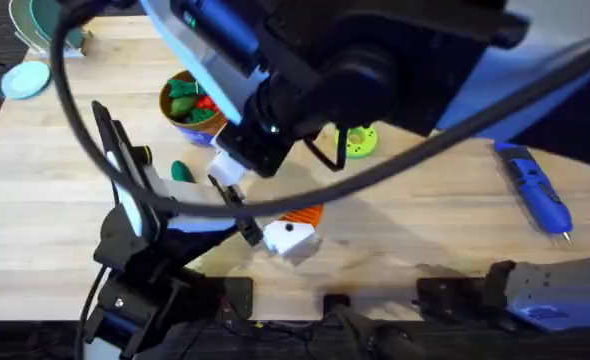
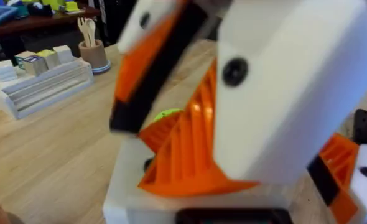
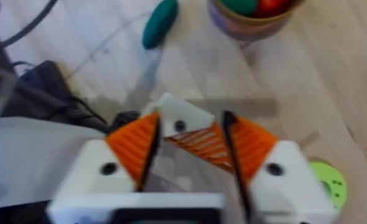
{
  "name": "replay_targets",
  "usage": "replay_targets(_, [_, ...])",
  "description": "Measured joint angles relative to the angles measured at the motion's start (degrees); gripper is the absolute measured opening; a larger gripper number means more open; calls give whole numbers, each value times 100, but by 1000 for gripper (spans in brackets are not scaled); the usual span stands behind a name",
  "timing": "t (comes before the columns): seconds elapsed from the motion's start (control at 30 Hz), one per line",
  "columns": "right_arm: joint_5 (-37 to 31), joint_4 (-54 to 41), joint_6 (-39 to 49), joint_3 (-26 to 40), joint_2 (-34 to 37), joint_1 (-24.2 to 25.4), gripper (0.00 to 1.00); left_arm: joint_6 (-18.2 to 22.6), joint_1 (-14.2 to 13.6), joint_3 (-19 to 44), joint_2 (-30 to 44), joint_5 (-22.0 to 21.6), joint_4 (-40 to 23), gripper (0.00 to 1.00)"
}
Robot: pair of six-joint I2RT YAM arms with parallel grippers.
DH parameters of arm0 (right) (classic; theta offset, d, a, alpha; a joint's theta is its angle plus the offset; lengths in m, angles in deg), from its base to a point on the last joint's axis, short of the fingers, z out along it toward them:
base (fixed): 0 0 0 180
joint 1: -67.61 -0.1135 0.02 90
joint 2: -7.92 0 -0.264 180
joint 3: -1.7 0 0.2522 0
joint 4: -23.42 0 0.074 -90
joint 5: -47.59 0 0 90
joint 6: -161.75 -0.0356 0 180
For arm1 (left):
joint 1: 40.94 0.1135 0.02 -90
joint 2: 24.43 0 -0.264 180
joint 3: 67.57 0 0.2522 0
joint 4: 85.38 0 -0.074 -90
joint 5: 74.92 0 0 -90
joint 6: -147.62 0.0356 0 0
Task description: Pick up the gripper from the table and insert it into the empty holder that is missing its gripper. Then pick up a screw, insert it into the mounting hole, and use the screwdriver to tighten it. Finally, clean up the table by picking up the vegetable and placing it into the bucket.
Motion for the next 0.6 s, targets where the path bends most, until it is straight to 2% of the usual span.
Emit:
replay_targets(0.07, [-116,-10,8,0,-17,106,860,1,0,-1,-1,-13,1,993])
replay_targets(0.1, [-141,-17,27,0,-28,172,951,3,0,0,-2,-17,2,993])
replay_targets(0.33, [86,-107,17,0,-329,342,984,22,-2,-2,-1,31,2,993])
replay_targets(0.6, [194,-944,13,0,-1523,1390,985,24,-2,0,0,33,2,994])
